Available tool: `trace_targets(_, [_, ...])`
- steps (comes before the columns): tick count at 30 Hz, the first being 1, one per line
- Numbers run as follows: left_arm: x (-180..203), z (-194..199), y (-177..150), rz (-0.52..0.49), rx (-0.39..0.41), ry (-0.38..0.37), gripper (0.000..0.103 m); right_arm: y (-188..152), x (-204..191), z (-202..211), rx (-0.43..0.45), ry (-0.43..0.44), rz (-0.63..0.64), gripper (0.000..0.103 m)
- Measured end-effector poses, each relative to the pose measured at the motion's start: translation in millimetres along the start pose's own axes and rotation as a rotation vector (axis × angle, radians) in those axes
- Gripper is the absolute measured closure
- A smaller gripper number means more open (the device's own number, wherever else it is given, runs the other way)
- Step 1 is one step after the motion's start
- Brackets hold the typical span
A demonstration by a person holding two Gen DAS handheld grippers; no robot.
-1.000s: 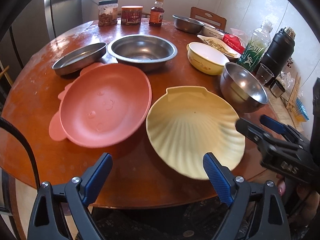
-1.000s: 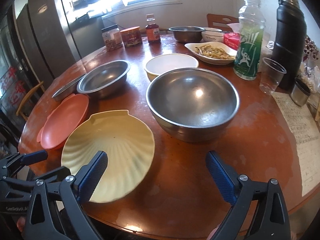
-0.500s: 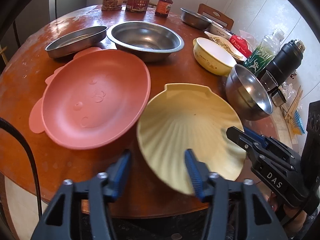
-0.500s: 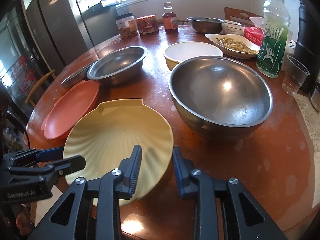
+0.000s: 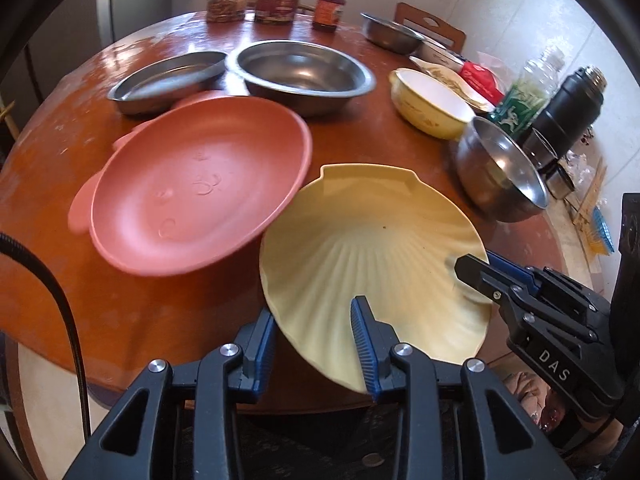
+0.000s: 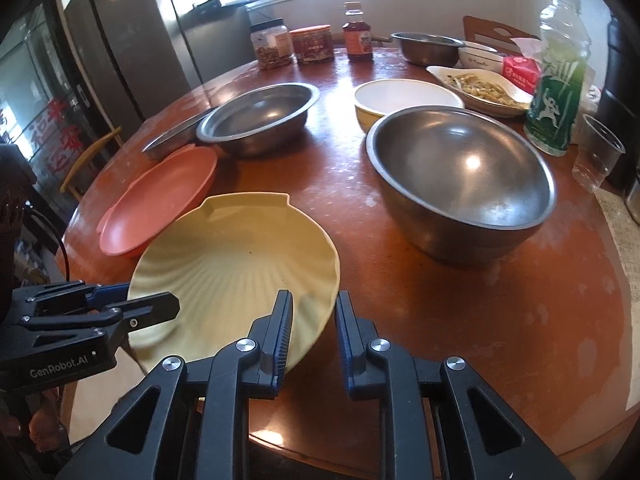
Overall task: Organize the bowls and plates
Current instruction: 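Grasp the yellow shell plate rim with the right gripper and lift it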
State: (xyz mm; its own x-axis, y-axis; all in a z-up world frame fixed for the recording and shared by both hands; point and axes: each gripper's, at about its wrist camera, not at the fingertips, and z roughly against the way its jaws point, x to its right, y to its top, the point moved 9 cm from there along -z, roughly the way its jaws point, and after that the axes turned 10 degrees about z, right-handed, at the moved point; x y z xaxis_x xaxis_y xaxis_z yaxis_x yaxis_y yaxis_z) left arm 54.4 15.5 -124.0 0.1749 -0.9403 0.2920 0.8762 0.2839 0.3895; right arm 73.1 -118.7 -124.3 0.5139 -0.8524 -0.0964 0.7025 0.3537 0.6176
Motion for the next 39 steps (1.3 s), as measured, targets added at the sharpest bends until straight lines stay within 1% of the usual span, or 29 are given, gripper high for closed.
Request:
trace_targets(4, [-22.0, 7.6, -0.6, 0.039, 0.012, 0.011, 0.066, 6.1, -19.6, -6.3, -0.002, 0.033, 0.04, 0.081])
trace_targets(11, [-62.7, 21.1, 1.3, 0.116, 0.049, 0.053, 0.066, 20.6, -60.4, -22.8, -0.013, 0.068, 0.125, 0.08])
trace_targets(15, [-85.3, 27.1, 8.1, 0.158, 0.07, 0.069, 0.066, 32.2, -79.2, -33.3, -0.016, 0.092, 0.153, 0.08])
trace_targets(18, [-92.9, 29.9, 13.9, 0.166, 0.085, 0.079, 0.066, 38.9, -89.5, -38.4, -0.012, 0.093, 0.167, 0.08])
trace_targets(24, [-100.4, 26.9, 23.6, 0.158, 0.096, 0.104, 0.066, 47.6, -100.0, -45.9, -0.014, 0.083, 0.172, 0.079])
trace_targets(29, [-104.5, 23.9, 29.1, 0.146, 0.102, 0.108, 0.066, 50.2, -101.8, -49.4, -0.009, 0.062, 0.166, 0.079])
trace_targets(39, [-96.9, 22.0, 38.9, 0.105, 0.125, 0.092, 0.066, 51.3, -95.5, -50.6, -0.011, 0.036, 0.136, 0.077])
